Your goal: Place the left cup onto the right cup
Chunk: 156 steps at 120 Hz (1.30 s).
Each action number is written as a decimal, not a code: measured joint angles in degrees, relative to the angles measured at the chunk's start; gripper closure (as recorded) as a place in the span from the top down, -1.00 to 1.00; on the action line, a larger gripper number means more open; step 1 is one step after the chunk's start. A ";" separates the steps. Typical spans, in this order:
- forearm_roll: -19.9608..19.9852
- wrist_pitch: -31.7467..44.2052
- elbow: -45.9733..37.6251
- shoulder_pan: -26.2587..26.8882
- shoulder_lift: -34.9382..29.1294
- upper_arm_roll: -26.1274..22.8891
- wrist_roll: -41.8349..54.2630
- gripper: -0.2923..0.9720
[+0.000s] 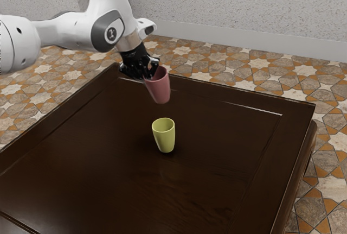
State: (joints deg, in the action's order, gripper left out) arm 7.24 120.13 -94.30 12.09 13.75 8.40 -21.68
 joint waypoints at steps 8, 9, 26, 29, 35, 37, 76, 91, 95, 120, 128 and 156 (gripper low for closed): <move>1.09 -1.80 1.09 0.33 1.32 -1.12 -0.06 -0.70; 1.20 -1.97 1.16 0.34 1.50 -1.23 -0.07 -0.70; 2.44 -4.05 0.55 -0.40 3.01 -1.84 -0.15 -0.70; 2.57 -4.28 0.27 -0.76 2.96 -1.86 -0.16 -0.70; 2.76 -4.67 -0.10 -1.22 2.86 -1.87 -0.17 -0.70; 2.81 -4.78 -0.24 -1.36 2.84 -1.88 -0.18 -0.70; 3.59 -4.70 -1.24 -2.60 4.44 -1.89 -0.15 -0.70; 3.75 -4.47 -0.65 -3.18 6.07 -1.88 -0.11 -0.71; 3.77 -4.43 -0.39 -3.38 6.57 -1.89 -0.10 -0.71; 3.68 -4.09 0.55 -4.31 7.88 -1.80 -0.14 -0.70; 3.64 -3.67 0.58 -4.47 8.10 -1.80 -0.15 -0.70; 3.68 -2.89 2.00 -4.87 9.48 -1.80 -0.15 -0.70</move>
State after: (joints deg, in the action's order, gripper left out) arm 10.92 117.24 -92.31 7.22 23.23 6.59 -21.82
